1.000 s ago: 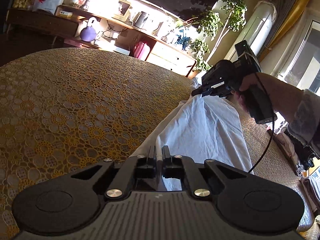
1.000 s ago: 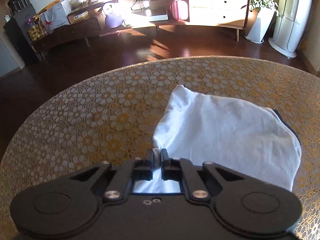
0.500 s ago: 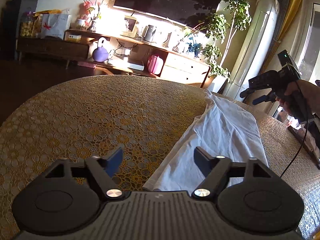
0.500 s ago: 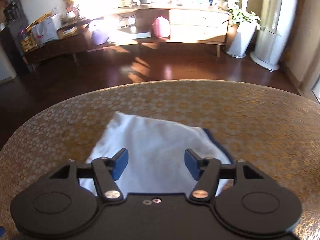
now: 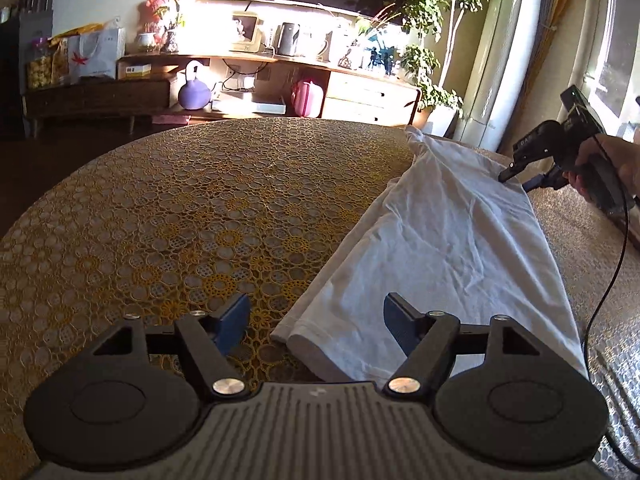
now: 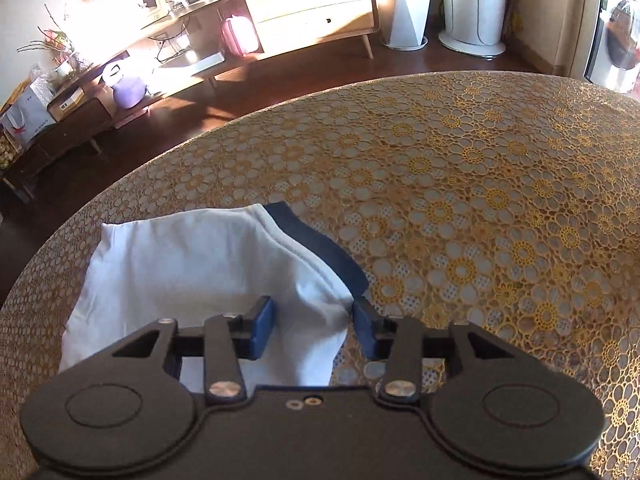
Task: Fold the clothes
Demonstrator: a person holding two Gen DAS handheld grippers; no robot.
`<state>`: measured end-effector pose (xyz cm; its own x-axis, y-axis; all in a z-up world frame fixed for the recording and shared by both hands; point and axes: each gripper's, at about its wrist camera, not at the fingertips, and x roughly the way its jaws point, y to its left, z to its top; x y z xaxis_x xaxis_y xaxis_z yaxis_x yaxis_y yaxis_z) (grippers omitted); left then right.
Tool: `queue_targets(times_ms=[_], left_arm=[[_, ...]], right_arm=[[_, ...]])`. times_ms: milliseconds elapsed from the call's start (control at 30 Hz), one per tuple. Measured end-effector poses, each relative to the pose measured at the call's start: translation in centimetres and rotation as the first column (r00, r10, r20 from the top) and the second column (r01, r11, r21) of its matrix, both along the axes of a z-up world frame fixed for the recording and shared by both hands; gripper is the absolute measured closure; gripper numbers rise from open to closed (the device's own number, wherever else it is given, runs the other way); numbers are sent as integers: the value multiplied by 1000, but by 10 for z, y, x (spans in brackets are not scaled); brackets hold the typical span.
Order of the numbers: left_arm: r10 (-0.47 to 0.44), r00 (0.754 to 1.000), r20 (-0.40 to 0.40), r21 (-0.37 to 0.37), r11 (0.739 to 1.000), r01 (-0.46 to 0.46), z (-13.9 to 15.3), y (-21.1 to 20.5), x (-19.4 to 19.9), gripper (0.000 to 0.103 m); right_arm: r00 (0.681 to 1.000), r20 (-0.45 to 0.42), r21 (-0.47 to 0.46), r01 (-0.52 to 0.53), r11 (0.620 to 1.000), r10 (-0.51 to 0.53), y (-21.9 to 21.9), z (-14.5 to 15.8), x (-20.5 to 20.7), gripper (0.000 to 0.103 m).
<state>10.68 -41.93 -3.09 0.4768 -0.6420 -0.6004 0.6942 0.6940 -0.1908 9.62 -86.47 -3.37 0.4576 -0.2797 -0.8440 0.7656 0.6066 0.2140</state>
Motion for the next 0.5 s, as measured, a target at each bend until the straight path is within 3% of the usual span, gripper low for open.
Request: queue_targets(times_ms=[67, 100, 200, 233, 300, 500], left_arm=[[-3, 1000, 3, 4, 1000, 3, 1, 0, 1, 32], [-5, 1000, 4, 5, 1000, 5, 1, 0, 1, 39], [-9, 1000, 8, 11, 1000, 9, 3, -1, 2, 79], [-11, 1000, 9, 13, 1000, 11, 3, -1, 2, 85], [-27, 1000, 10, 17, 999, 27, 4, -1, 3, 93], [-98, 992, 84, 66, 993, 93, 4, -12, 1, 94]], right_arm=[[1000, 7, -12, -1, 1000, 1, 2, 1, -2, 0], [1000, 10, -17, 3, 1000, -2, 3, 2, -4, 0], [1000, 19, -37, 20, 999, -19, 6, 7, -13, 0], [999, 22, -45, 29, 999, -28, 9, 9, -18, 0], [999, 16, -60, 35, 998, -34, 17, 11, -28, 0], [996, 0, -92, 91, 992, -91, 46, 17, -78, 0]])
